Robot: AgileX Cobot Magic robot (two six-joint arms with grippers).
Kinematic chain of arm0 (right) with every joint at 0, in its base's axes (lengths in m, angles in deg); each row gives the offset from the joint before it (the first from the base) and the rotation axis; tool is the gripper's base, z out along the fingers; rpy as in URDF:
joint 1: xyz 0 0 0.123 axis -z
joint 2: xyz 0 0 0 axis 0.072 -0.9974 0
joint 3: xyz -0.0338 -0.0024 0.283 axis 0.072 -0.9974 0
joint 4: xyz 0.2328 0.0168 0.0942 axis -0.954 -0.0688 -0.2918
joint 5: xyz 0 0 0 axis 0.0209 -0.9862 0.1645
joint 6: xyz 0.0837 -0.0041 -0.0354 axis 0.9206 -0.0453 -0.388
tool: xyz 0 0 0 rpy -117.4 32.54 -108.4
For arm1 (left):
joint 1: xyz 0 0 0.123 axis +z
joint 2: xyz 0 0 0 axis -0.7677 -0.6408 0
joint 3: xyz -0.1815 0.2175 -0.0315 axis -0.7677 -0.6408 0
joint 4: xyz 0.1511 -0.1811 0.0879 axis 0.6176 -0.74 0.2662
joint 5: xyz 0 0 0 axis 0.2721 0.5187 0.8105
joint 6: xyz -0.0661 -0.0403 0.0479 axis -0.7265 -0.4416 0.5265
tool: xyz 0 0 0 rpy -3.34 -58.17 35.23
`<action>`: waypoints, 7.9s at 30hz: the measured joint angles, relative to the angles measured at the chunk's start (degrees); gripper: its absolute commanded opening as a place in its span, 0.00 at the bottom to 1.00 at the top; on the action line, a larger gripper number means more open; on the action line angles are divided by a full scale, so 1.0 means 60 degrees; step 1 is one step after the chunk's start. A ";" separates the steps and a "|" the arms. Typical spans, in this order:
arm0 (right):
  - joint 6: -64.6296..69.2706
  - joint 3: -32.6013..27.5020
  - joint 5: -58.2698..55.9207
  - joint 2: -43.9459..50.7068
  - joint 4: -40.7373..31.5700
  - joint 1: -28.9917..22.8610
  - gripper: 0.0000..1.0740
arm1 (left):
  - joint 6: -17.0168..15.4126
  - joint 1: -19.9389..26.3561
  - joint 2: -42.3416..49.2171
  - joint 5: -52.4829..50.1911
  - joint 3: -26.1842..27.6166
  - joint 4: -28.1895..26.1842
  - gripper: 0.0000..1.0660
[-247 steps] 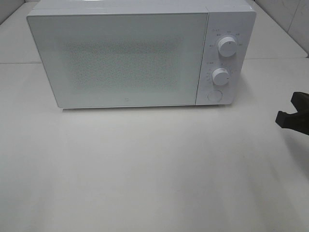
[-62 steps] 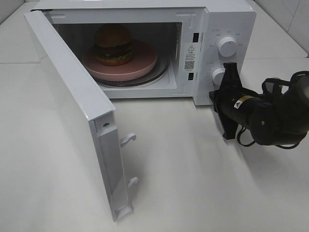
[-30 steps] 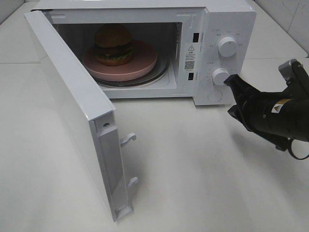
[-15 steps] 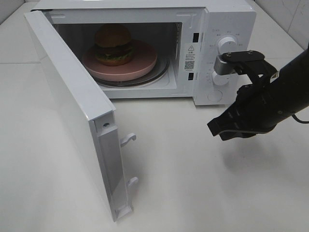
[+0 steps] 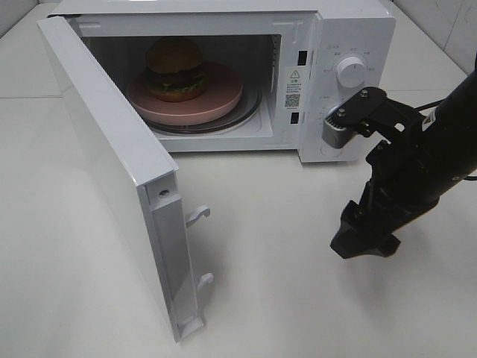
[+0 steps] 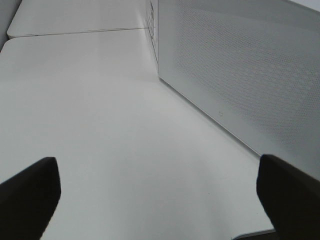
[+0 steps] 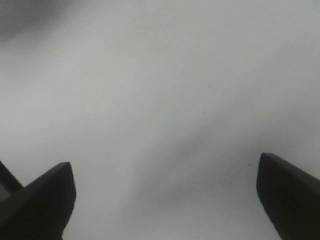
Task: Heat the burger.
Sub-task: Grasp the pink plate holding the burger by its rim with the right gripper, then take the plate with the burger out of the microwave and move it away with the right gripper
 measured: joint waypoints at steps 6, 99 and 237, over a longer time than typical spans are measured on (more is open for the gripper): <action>-0.2702 0.0143 -0.0869 0.0000 0.0095 0.0000 0.92 | 0.0000 0.0000 0.0000 0.0000 0.0000 0.0000 0.96; -0.4975 1.3063 -0.2836 -0.8747 0.0707 -0.1996 0.92 | 0.0000 0.0000 0.0000 0.0000 0.0000 0.0000 0.96; -0.5118 1.1727 -0.4670 -0.7878 0.0984 -0.1986 0.00 | 0.0000 0.0000 0.0000 0.0000 0.0000 0.0000 0.96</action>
